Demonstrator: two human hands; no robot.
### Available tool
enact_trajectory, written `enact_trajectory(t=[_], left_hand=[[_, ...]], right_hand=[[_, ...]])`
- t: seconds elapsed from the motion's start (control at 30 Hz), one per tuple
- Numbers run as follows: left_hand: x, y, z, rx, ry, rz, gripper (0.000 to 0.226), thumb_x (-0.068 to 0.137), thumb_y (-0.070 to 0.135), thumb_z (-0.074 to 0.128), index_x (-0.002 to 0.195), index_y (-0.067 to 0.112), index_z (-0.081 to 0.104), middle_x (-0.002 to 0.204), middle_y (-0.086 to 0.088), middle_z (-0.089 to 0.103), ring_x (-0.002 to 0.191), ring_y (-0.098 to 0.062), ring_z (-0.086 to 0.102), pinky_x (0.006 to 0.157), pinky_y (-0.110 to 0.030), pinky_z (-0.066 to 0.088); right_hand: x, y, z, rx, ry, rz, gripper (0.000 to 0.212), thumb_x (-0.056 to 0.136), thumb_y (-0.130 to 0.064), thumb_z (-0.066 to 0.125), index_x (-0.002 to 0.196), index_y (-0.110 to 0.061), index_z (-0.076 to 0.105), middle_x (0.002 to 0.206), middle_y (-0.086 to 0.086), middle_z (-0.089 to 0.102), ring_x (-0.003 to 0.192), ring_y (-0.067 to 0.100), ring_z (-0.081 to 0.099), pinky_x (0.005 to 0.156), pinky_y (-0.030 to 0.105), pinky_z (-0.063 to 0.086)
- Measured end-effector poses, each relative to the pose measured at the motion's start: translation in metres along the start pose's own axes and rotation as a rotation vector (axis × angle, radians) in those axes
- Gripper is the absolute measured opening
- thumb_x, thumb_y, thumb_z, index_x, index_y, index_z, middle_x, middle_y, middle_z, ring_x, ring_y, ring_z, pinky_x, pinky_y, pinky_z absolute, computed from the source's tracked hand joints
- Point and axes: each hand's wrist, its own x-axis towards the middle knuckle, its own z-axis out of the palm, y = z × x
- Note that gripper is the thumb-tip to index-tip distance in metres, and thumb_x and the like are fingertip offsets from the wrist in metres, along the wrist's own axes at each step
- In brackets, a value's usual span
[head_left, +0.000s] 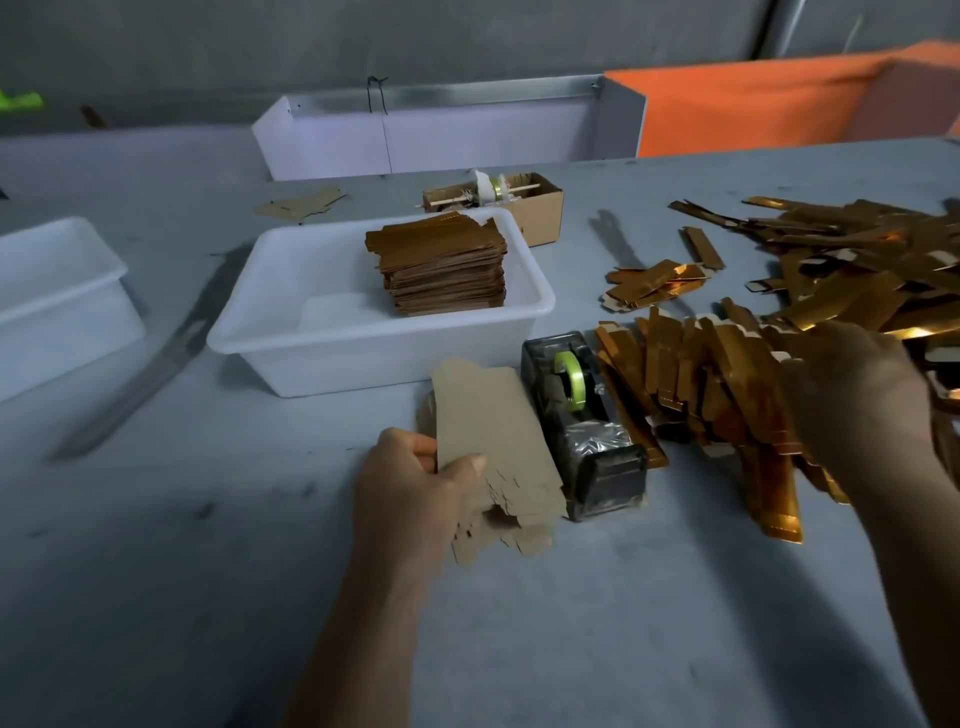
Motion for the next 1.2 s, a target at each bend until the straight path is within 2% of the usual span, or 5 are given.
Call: enact_trajectory(t=[0.37, 0.63, 0.93, 1.07, 1.2], left_hand=[[0.013, -0.009, -0.006, -0.090, -0.027, -0.078, 0.039, 0.087, 0.037, 0.067, 0.078, -0.001, 0.066, 0.070, -0.015, 0.069, 0.063, -0.028, 0.063, 0.071, -0.043, 0.056], [0.019, -0.011, -0.008, -0.085, -0.066, -0.092, 0.027, 0.080, 0.032, 0.076, 0.071, 0.008, 0.067, 0.059, -0.004, 0.060, 0.053, -0.017, 0.049, 0.060, -0.029, 0.044], [-0.008, 0.007, -0.032, 0.247, 0.404, 0.431, 0.021, 0.091, 0.022, 0.062, 0.073, 0.011, 0.066, 0.067, 0.000, 0.060, 0.061, -0.017, 0.054, 0.056, -0.025, 0.036], [-0.021, 0.020, -0.042, -0.338, 0.074, 0.190, 0.017, 0.085, 0.026, 0.068, 0.069, 0.019, 0.070, 0.058, 0.009, 0.067, 0.054, -0.004, 0.061, 0.056, -0.023, 0.051], [-0.037, 0.022, -0.034, -0.446, -0.147, 0.144, 0.010, 0.084, 0.023, 0.068, 0.075, 0.020, 0.072, 0.073, -0.009, 0.073, 0.078, -0.037, 0.069, 0.080, -0.052, 0.057]], right_hand=[[-0.124, -0.023, 0.012, 0.250, 0.054, -0.496, 0.028, 0.081, -0.010, 0.057, 0.108, -0.010, 0.066, 0.119, 0.006, 0.058, 0.107, 0.023, 0.056, 0.081, 0.025, 0.045], [-0.148, -0.032, 0.019, 0.188, 0.078, -0.624, 0.021, 0.079, -0.011, 0.060, 0.096, -0.009, 0.071, 0.111, 0.009, 0.063, 0.108, 0.018, 0.047, 0.082, 0.023, 0.038], [-0.154, -0.041, 0.008, 0.434, -0.138, -0.452, 0.027, 0.084, -0.018, 0.059, 0.103, -0.037, 0.061, 0.106, -0.031, 0.049, 0.095, -0.010, 0.055, 0.069, 0.004, 0.042], [-0.149, -0.058, -0.002, 0.832, -0.454, -0.125, 0.038, 0.070, -0.053, 0.055, 0.106, -0.042, 0.060, 0.096, -0.029, 0.065, 0.092, -0.013, 0.059, 0.065, 0.003, 0.046], [-0.141, -0.075, -0.007, 1.141, -0.704, 0.082, 0.048, 0.065, -0.049, 0.064, 0.109, -0.031, 0.063, 0.096, -0.015, 0.070, 0.087, -0.002, 0.066, 0.063, 0.011, 0.052]])
